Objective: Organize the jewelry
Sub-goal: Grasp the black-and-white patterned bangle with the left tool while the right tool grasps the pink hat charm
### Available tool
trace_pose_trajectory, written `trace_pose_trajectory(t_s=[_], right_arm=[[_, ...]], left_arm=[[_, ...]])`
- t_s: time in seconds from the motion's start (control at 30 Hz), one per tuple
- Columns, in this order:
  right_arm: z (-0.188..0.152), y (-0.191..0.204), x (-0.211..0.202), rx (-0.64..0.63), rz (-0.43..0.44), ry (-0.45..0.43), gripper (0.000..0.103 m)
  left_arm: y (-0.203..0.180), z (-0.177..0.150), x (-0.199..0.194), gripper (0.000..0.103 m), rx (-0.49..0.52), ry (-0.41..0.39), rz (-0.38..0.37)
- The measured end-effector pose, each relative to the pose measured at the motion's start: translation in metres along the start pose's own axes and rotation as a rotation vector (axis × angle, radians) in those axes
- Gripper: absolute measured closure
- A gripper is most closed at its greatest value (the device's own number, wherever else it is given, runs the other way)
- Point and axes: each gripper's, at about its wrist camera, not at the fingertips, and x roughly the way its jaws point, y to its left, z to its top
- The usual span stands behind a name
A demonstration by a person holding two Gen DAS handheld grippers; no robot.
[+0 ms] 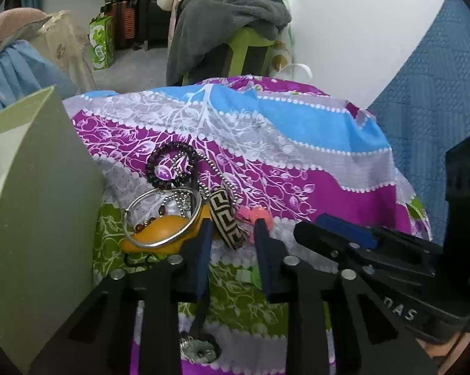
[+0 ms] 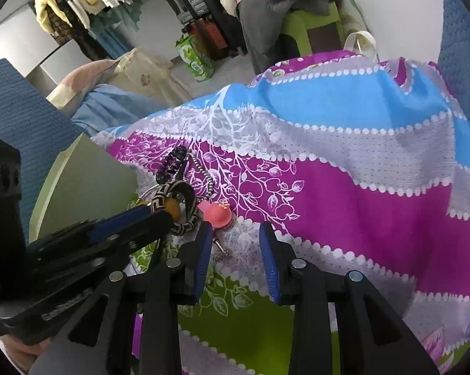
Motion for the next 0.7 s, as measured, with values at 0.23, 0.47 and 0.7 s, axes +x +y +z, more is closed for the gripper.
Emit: trace_pose_trajectory(t_s=[0.23,0.47,0.7], right_arm=[[0.002,0.002,0.007,-0.004,0.008,0.013,0.074],[0.003,0.005,0.019,-0.013,0.044,0.035,0.069],[0.004,0.012,0.031,-0.067,0.013,0.05,0.062]], left_arm=[[0.004,-0.001,-0.011,0.093,0.004,-0.03,-0.027],[0.003,-0.008,-0.034,0.093,0.003,-0.053,-0.041],[0.007,-0.018,-0.044,0.093,0.01,-0.046,-0.033]])
